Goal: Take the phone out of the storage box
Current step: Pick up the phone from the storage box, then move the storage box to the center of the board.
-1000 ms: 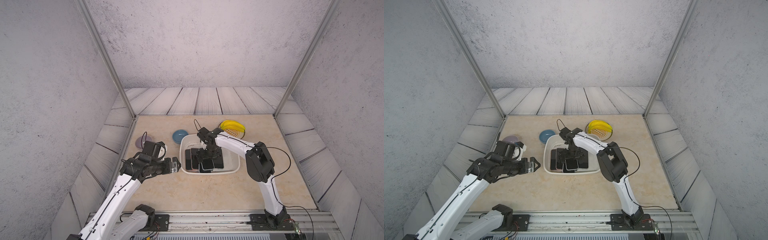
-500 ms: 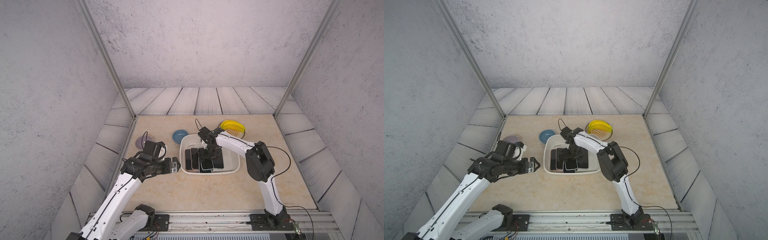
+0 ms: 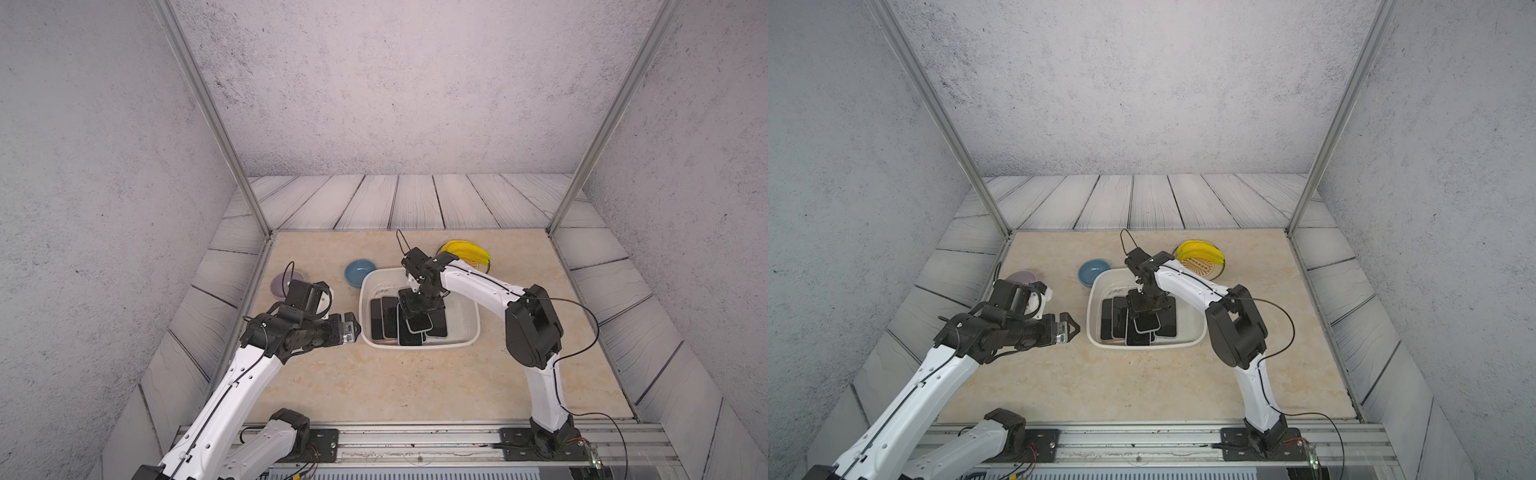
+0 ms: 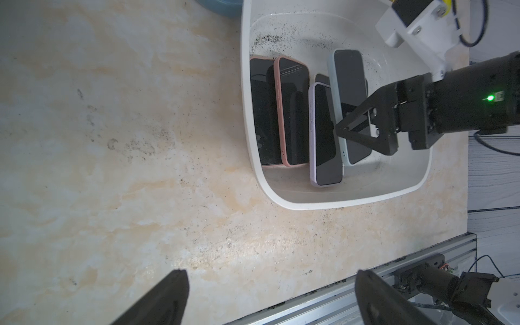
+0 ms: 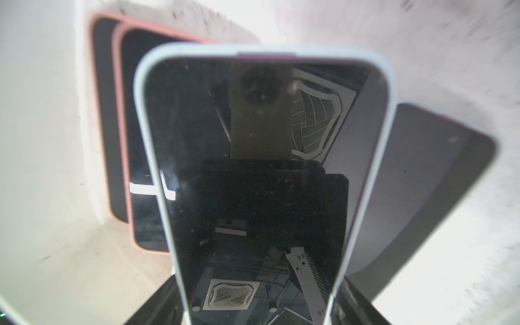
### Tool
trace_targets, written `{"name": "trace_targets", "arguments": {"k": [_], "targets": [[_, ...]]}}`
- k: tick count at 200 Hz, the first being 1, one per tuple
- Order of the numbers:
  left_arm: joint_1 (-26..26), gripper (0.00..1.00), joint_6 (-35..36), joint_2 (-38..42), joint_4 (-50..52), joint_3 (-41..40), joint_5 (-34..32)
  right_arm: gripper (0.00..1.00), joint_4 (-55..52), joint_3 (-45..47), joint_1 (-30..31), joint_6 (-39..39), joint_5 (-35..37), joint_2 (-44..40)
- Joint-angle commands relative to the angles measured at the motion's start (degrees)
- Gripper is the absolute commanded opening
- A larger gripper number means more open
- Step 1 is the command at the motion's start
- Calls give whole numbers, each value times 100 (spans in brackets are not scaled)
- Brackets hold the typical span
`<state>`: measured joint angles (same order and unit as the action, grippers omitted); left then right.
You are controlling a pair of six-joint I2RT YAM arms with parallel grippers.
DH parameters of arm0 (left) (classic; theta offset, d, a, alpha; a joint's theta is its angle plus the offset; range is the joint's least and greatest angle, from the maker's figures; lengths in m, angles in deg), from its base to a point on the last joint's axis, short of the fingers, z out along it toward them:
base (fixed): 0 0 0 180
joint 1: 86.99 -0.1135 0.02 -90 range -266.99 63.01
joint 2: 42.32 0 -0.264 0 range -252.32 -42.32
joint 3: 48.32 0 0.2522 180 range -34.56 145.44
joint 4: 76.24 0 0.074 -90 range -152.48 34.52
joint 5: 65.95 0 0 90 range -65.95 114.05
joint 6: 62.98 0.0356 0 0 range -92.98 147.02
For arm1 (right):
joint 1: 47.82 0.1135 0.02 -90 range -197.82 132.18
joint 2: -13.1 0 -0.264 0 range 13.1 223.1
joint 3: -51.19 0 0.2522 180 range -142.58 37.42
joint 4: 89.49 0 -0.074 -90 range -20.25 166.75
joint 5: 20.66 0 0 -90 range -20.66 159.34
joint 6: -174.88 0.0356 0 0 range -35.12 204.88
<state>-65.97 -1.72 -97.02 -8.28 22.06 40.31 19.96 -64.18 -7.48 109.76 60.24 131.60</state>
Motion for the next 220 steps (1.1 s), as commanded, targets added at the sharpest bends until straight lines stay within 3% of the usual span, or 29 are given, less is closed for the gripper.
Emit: {"name": "trace_targets", "arguments": {"k": [1,60,116,177,220], "targets": [[17,99,-70,64,-7,118,18,72,-90,-123,-63,-93,-8,-393],[17,98,-345,-31,-540,-18,447,71,-507,-70,-144,-210,-39,-1027],[16,99,-887,-265,-1562,-332,1219,71,-817,967,-379,-125,212,-2307],[68,99,-1082,-440,-2022,-482,1460,72,-1058,2486,-1690,-229,516,-3845],[140,99,-1126,-547,-2141,-499,1519,72,-974,3206,-2557,-486,653,-4186]]}}
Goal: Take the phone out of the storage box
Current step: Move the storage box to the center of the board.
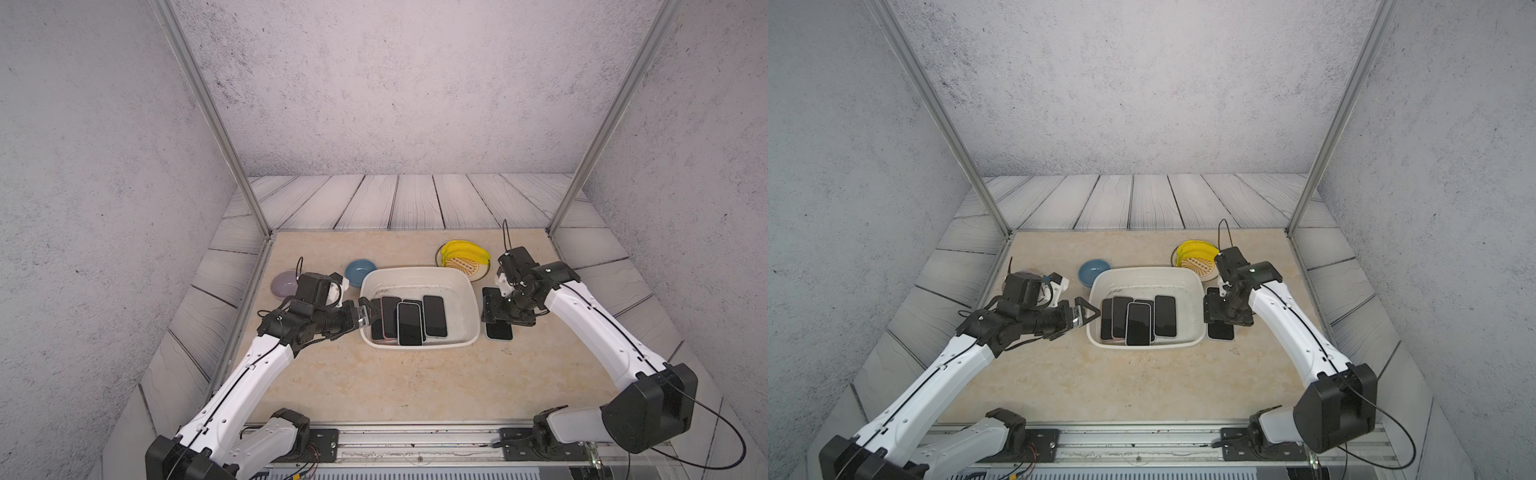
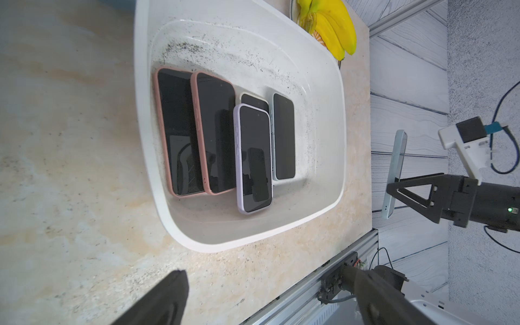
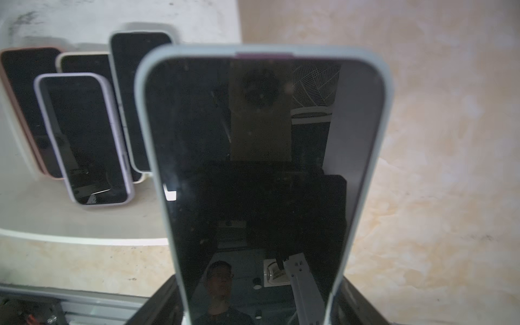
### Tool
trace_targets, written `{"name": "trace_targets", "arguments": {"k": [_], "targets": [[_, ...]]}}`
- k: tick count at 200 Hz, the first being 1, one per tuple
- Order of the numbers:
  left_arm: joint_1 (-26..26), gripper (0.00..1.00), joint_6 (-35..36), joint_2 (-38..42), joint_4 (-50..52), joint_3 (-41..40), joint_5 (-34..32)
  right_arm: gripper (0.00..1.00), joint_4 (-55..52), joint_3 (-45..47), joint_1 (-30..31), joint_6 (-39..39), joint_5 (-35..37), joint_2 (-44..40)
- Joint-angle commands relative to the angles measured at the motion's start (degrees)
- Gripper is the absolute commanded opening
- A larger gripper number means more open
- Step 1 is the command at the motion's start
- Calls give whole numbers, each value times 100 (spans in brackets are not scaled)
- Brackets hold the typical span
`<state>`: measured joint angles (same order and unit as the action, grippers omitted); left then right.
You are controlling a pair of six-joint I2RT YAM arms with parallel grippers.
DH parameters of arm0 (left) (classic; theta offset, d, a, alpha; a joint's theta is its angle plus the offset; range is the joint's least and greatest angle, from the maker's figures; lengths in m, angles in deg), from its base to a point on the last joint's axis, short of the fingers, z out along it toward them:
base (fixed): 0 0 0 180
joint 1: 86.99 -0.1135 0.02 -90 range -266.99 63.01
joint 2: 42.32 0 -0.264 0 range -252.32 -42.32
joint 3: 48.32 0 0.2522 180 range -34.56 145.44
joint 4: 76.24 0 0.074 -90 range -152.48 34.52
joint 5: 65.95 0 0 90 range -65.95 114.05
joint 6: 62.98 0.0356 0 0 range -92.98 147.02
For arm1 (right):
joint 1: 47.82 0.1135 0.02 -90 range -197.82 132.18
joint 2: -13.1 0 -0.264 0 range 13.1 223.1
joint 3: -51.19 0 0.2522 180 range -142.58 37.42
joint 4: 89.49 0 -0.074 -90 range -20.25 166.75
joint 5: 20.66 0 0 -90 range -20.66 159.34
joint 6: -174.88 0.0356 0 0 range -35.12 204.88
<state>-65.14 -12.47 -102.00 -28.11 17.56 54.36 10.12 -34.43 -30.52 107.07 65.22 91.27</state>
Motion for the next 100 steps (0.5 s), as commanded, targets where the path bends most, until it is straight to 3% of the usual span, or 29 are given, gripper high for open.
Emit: {"name": "trace_targets", "arguments": {"k": [1,100], "targets": [[57,99,-46,-50,-159,-51,119,72,14,241,-262,-221,156,-153],[188,99,75,-326,92,158,111,72,859,1071,-725,-264,174,358]]}}
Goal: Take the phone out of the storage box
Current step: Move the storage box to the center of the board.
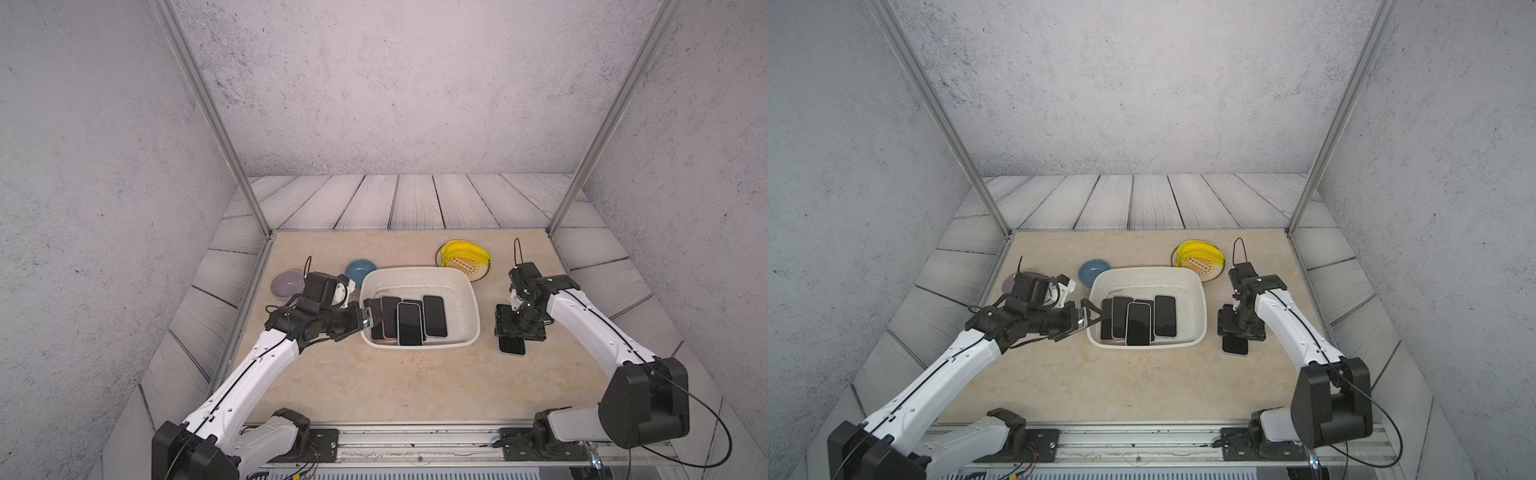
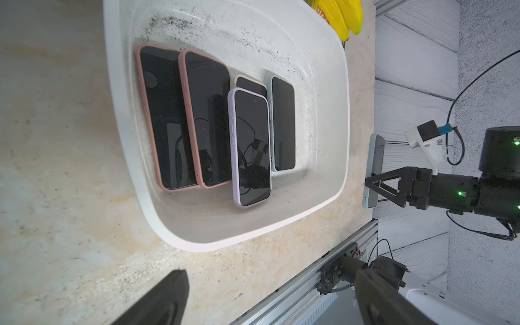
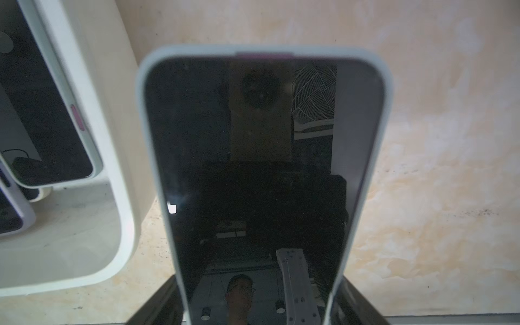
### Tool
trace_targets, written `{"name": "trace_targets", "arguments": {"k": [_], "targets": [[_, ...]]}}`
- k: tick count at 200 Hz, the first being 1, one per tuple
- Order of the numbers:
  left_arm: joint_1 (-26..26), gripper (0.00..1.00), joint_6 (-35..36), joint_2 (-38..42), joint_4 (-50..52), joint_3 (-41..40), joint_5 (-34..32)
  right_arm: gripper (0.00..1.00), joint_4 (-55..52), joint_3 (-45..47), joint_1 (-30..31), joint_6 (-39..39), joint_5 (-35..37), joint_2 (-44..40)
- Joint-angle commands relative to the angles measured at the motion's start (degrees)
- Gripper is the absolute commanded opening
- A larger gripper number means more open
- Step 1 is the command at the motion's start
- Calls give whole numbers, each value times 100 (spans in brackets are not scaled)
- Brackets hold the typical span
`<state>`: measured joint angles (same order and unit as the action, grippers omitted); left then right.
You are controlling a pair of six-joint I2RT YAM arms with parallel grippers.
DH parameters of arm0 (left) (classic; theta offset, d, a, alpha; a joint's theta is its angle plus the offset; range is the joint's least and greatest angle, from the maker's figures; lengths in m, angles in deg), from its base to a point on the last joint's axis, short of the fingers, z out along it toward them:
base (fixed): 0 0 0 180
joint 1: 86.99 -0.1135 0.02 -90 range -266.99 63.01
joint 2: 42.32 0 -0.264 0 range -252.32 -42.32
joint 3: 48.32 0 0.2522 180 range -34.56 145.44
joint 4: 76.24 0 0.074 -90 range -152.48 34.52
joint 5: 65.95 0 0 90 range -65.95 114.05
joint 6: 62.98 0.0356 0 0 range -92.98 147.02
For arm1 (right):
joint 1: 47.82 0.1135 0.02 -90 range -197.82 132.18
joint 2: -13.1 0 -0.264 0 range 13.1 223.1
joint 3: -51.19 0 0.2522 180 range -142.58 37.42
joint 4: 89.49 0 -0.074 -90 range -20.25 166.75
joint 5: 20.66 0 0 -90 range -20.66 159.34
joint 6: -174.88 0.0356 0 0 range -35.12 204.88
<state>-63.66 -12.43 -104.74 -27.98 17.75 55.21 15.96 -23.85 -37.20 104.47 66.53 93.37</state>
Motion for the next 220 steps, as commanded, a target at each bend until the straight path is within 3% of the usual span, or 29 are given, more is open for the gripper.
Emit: {"name": "trace_targets", "arguments": {"k": [1,152,220], "targets": [[40,99,65,-56,77,134,24,72,281,12,-53,-2,39,161],[45,99,52,-213,79,166,-57,71,1121,430,-32,162,-660,1128],[40,99,64,-217,93,178,-75,71,1261,471,298,175,-660,1393]]}}
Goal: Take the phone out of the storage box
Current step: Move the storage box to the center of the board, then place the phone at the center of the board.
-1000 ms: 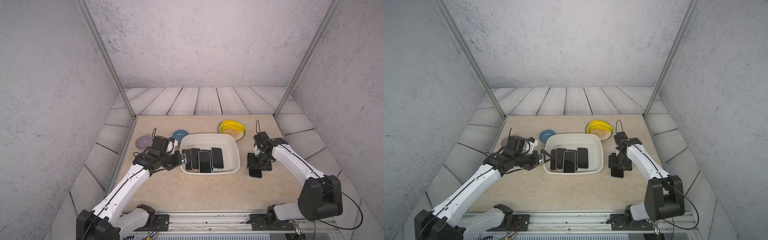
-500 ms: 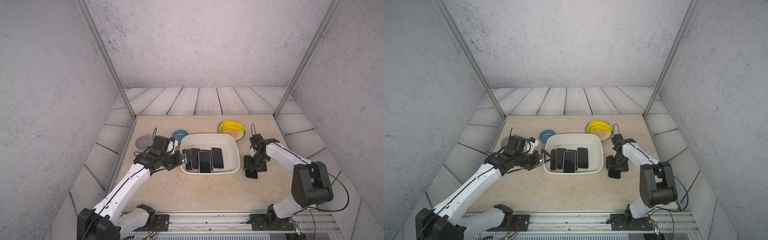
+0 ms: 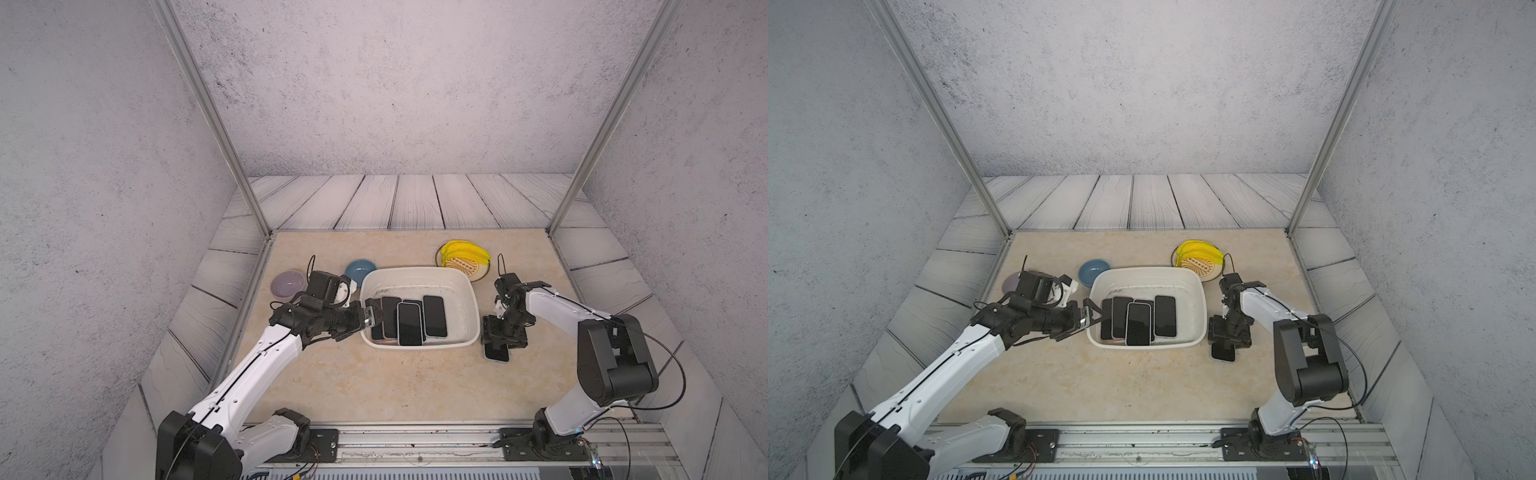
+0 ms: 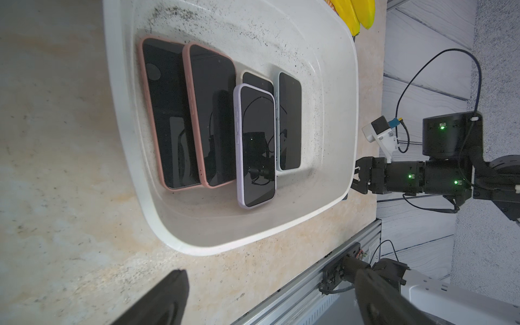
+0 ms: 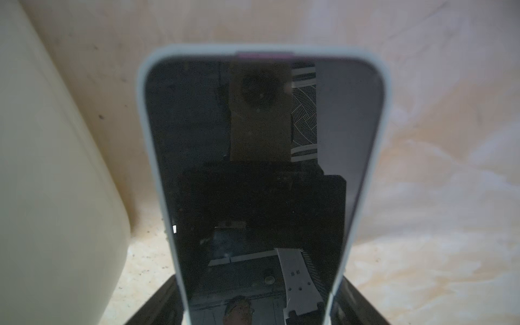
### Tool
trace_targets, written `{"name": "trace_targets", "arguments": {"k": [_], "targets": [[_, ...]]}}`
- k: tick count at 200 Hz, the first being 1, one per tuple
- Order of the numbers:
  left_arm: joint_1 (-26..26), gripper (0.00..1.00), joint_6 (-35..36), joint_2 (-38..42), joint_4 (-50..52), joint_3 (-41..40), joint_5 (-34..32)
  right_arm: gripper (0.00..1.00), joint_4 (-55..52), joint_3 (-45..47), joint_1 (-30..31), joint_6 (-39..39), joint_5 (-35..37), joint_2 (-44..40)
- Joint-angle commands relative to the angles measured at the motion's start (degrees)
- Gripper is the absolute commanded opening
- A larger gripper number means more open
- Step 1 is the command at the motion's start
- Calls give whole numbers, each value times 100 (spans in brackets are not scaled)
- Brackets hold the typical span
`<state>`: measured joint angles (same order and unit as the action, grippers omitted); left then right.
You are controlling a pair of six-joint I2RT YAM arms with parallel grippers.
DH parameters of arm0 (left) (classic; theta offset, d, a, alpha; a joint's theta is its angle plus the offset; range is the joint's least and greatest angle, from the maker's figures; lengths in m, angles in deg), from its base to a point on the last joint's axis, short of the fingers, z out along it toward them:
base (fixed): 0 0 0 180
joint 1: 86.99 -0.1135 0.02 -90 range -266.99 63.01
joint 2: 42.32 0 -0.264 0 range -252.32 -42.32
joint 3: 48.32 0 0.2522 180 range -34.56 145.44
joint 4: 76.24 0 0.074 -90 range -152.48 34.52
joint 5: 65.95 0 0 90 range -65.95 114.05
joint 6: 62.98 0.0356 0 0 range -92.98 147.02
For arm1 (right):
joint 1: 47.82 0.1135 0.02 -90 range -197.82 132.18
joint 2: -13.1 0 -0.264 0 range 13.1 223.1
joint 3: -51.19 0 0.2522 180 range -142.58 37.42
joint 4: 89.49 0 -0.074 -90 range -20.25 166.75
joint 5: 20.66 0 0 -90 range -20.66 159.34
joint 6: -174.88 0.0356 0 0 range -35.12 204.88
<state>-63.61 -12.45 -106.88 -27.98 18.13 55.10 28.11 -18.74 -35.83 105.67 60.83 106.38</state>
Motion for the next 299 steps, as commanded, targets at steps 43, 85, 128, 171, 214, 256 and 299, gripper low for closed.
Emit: {"name": "trace_targets", "arguments": {"k": [43,85,128,171,214,256,299], "targets": [[35,99,110,108,178,89,-123,71,54,-136,514,65,7,311],[31,99,109,220,208,-2,-170,71,17,-175,726,67,104,409],[35,99,123,267,246,43,-222,71,-128,-161,724,63,288,473],[35,99,129,392,294,-39,-250,71,-213,-122,726,122,440,540],[31,99,125,479,334,-67,-266,84,-297,-87,726,192,607,553],[34,99,174,446,357,-24,-267,100,-552,-182,713,208,862,213],[27,98,263,415,373,44,-309,100,-1324,-909,708,342,1211,-604]]}}
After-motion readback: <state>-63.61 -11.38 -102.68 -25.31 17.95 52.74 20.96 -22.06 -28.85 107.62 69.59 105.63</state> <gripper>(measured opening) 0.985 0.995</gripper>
